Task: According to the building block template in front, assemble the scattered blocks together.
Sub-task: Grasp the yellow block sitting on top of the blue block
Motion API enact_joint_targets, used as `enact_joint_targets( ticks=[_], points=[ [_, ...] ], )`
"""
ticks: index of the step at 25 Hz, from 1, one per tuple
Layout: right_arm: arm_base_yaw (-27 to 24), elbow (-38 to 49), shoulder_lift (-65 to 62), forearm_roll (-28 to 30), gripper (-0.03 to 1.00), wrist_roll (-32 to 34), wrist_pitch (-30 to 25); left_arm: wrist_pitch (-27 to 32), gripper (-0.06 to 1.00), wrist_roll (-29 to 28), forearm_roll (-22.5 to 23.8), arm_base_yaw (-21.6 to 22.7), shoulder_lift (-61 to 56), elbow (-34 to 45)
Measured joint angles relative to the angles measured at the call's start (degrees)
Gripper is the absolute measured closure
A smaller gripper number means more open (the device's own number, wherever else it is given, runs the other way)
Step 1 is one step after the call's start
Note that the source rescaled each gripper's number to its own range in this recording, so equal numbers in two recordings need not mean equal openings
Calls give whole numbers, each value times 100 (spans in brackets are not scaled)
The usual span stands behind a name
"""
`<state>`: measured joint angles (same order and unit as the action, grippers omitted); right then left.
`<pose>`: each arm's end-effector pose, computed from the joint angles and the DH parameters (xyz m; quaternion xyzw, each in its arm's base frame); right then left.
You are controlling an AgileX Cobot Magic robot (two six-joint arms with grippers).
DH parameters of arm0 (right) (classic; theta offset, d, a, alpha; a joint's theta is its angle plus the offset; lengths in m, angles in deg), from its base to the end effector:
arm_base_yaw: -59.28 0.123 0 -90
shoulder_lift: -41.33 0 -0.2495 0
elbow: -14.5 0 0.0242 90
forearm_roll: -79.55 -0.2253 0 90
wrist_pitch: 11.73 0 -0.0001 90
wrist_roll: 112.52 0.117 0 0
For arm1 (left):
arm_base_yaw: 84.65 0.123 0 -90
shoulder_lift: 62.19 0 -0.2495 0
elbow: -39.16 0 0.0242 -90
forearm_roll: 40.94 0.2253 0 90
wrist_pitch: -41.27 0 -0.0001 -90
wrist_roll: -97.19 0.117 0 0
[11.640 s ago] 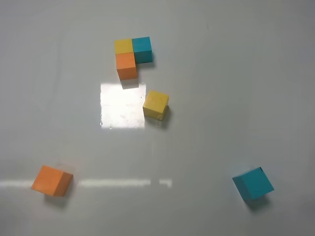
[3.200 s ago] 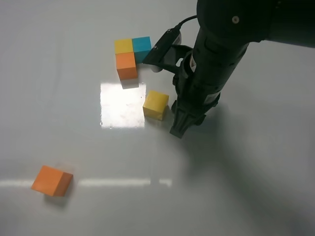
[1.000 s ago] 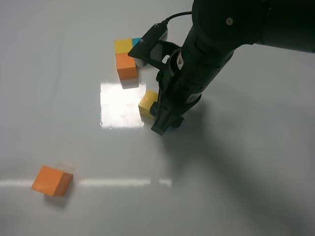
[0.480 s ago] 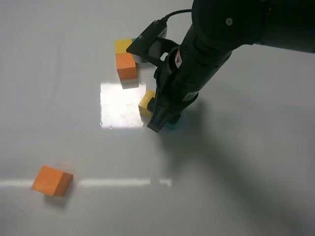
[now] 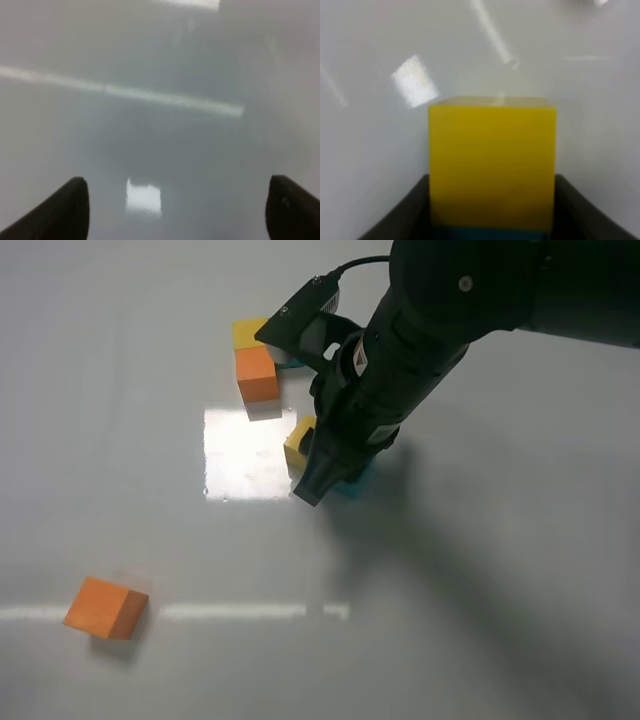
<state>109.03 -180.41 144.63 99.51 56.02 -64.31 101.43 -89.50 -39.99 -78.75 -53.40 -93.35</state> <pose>0.2538 0.2507 0.3110 -0.5185 0.7719 -0.0479 0.3649 0.0318 0.0050 0.2542 -0.0935 0.8449 0.0047 0.5267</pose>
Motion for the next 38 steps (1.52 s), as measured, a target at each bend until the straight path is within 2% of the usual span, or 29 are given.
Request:
enact_joint_targets(
  ticks=[8,14,18,24,38],
  points=[
    [0,0,0,5,74,-148,-1,0,23,5,0,0,0,0],
    [269,0,19,320,75,-1352,-103,0,23,10,0,0,0,0],
    [467,0,19,760,75,-1659,-103,0,23,5,0,0,0,0],
    [482,0,19,875,75,-2204,-115,0,23,5,0,0,0,0],
    [482,0,96,775,75,-2284,-121,1,23,19,0,0,0,0]
  ],
)
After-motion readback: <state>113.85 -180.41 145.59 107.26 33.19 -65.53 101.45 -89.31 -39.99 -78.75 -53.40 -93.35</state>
